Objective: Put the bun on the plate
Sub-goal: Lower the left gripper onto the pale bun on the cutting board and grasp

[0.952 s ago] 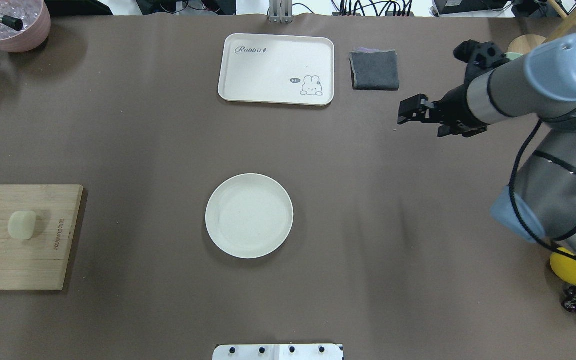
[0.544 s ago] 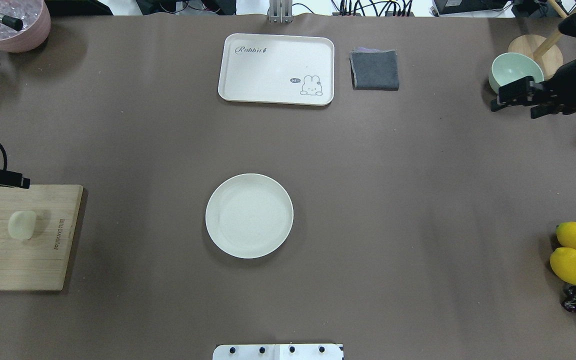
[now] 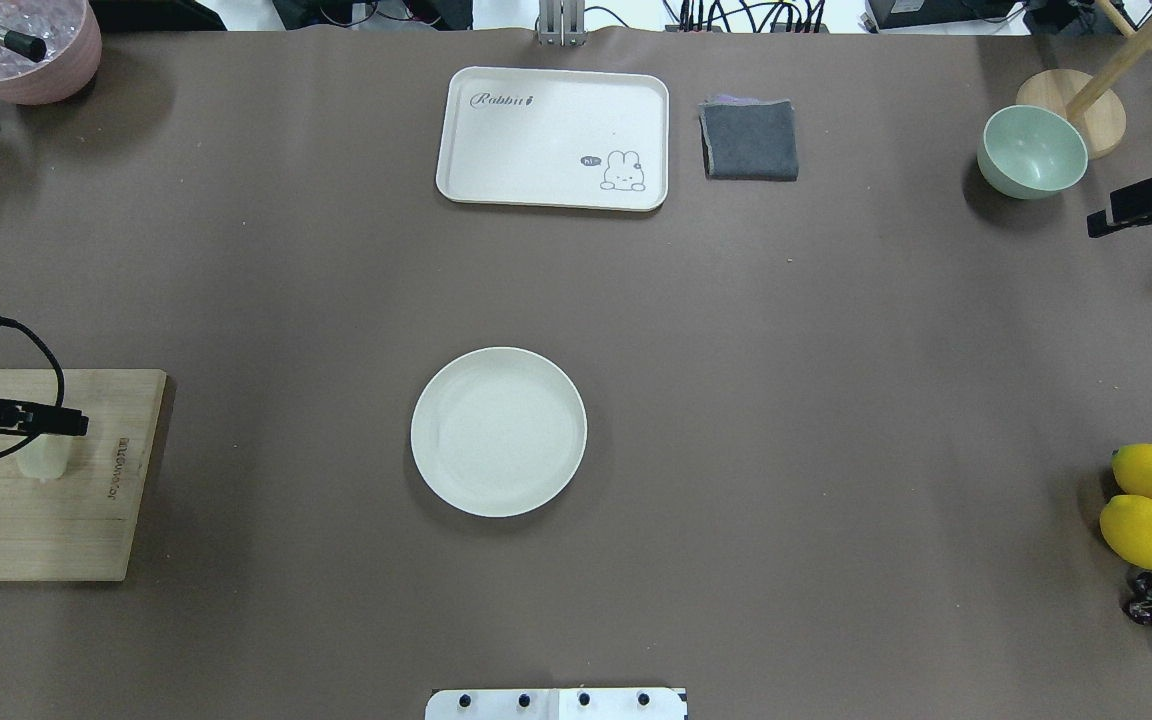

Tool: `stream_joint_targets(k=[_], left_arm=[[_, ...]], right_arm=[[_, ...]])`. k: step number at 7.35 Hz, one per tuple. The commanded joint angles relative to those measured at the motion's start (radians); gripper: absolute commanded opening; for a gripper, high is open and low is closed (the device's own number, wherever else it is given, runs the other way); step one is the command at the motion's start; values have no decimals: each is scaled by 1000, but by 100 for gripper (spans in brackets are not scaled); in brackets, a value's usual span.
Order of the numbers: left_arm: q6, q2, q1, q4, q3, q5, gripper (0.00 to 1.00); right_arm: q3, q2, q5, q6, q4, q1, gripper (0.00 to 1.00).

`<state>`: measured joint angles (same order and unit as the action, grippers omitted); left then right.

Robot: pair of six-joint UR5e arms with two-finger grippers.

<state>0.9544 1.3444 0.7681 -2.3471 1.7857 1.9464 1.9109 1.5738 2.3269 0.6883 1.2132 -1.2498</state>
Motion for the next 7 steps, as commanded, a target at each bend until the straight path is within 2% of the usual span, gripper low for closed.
stream_joint_targets(k=[1, 2, 3, 4, 6, 7], left_arm=[[-2, -30, -21, -44, -2, -3, 69], [-2, -28, -26, -46, -2, -3, 35], [-2, -28, -26, -46, 0, -3, 23], [-2, -25, -26, -46, 7, -3, 17], [4, -14, -12, -38, 84, 25, 16], [15, 22, -10, -37, 107, 57, 16]], right_arm=[[0, 5, -3, -4, -1, -5, 100], [0, 5, -3, -4, -1, -3, 100], [0, 3, -3, -4, -1, -5, 100], [0, 3, -1, -4, -1, -5, 100], [0, 3, 2, -4, -1, -5, 100], [0, 5, 2, -4, -1, -5, 100]])
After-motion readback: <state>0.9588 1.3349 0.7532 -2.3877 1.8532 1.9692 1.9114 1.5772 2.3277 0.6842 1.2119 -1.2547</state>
